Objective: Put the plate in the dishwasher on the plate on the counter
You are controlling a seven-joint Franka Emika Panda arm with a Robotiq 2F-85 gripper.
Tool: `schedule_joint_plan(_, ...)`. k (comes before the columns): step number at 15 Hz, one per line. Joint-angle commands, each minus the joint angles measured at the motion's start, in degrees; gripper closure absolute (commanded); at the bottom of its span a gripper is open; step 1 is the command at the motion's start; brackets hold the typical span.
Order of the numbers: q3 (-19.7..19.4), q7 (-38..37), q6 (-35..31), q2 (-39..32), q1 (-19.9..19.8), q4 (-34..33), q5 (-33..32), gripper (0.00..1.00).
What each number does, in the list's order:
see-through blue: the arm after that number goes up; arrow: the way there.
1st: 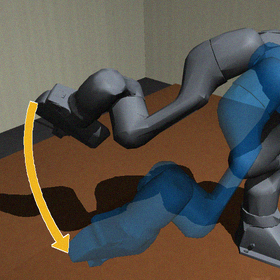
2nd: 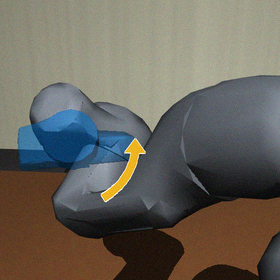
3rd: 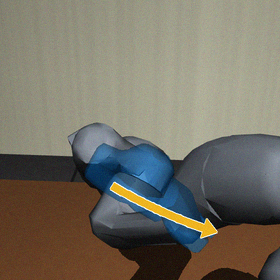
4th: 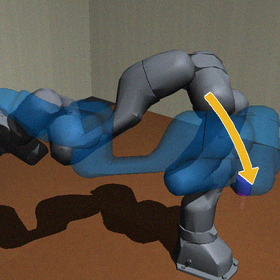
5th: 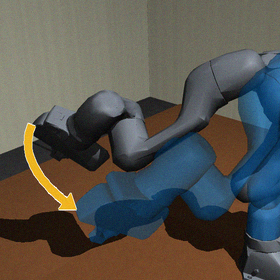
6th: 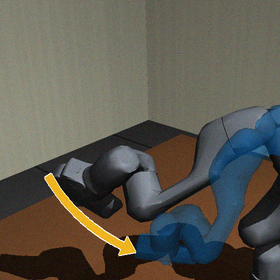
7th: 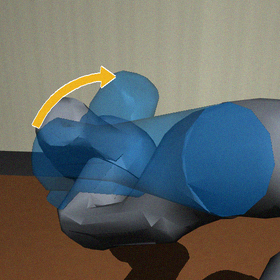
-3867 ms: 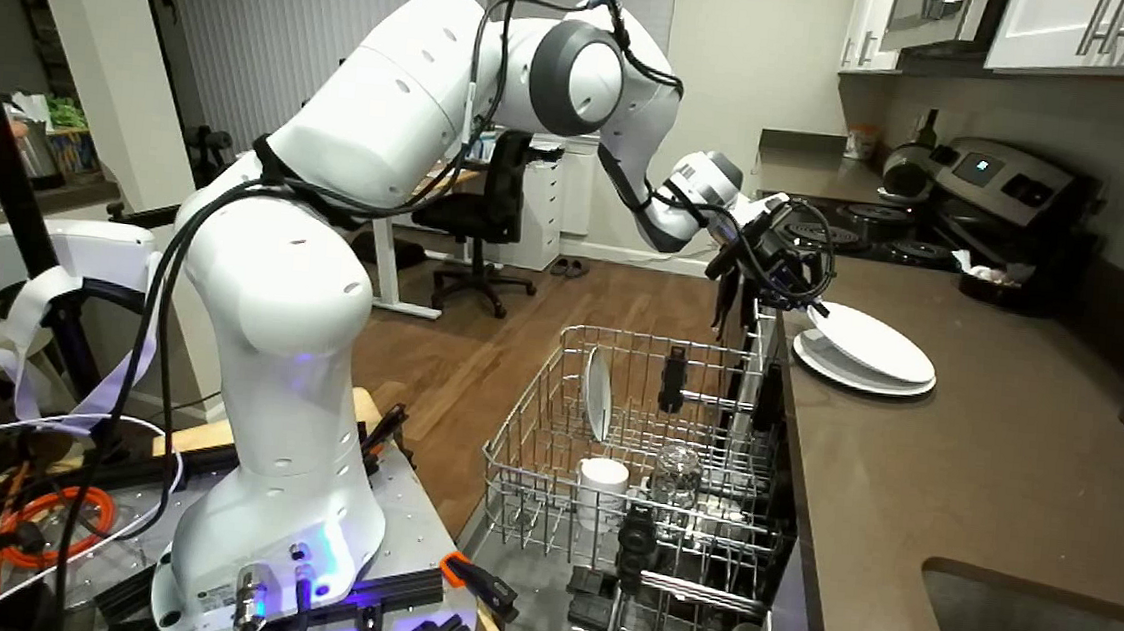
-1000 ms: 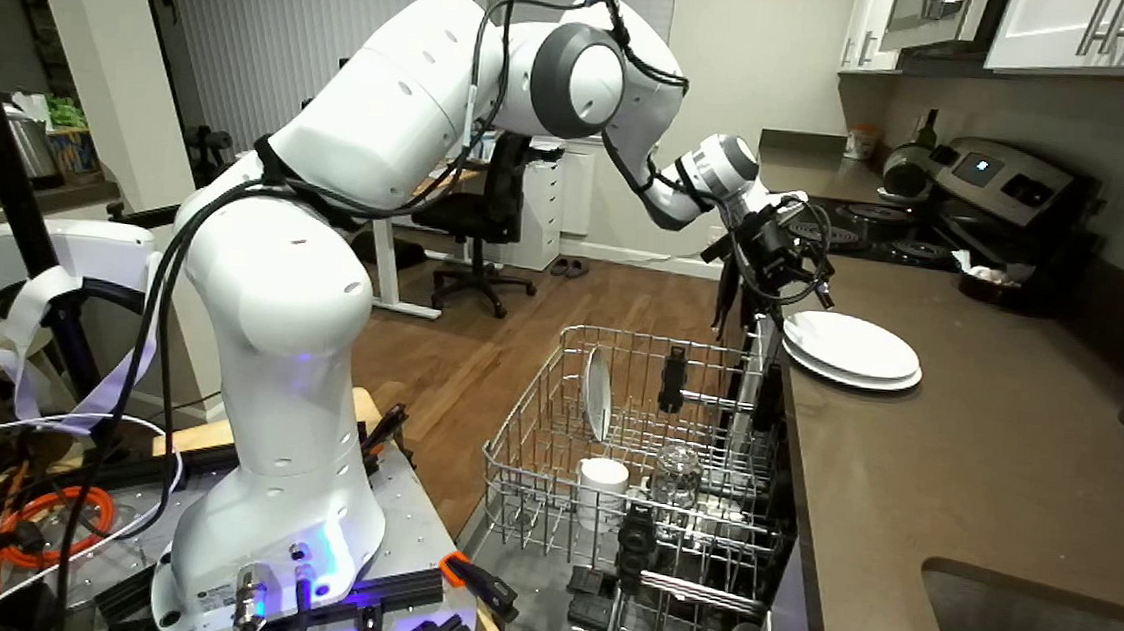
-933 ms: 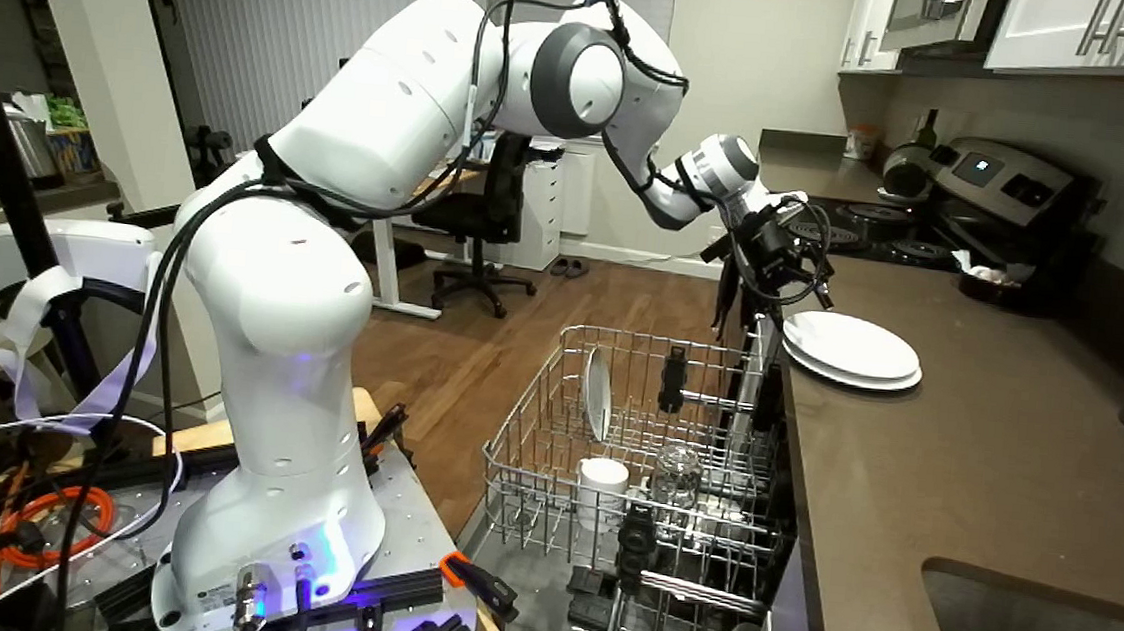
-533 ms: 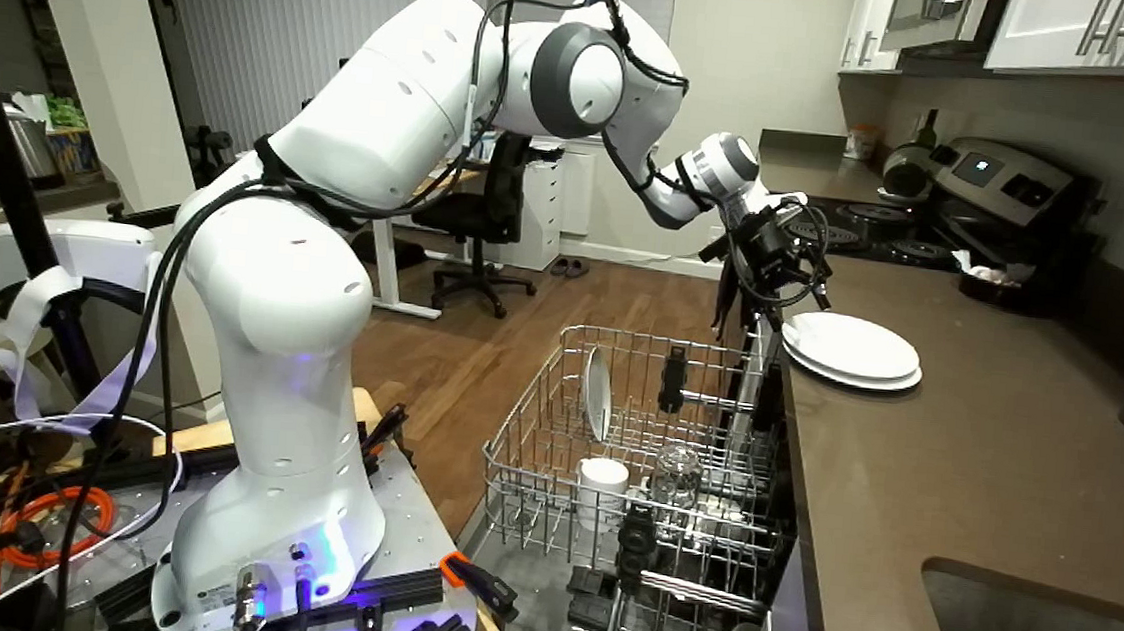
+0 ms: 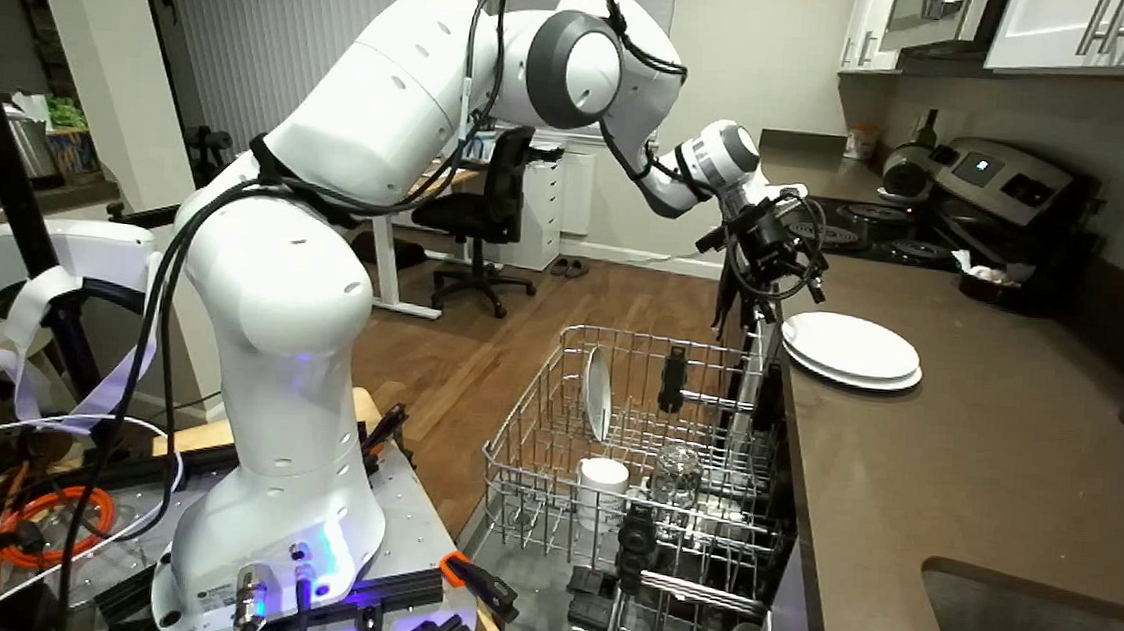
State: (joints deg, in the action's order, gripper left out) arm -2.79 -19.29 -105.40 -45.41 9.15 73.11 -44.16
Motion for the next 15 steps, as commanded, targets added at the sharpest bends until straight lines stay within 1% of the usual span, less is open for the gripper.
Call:
schedule_joint_plan(1,1.25,2.16,-0.64,4.92,0.52,5.61,3.39,0.00)
schedule_joint_plan(4,2.77,1.35,-1.24,8.86,1.90,10.96,5.27,0.00)
schedule_joint_plan(6,4.00,0.16,-1.56,12.69,3.48,15.91,6.06,0.00)
schedule_joint_plan(8,5.21,-2.59,-0.45,17.08,6.04,21.29,6.08,0.00)
schedule_joint_plan(12,8.81,-8.34,-1.26,25.55,10.36,31.26,6.44,0.00)
schedule_joint_plan(15,11.47,-16.23,-3.37,32.96,12.40,40.51,6.42,0.00)
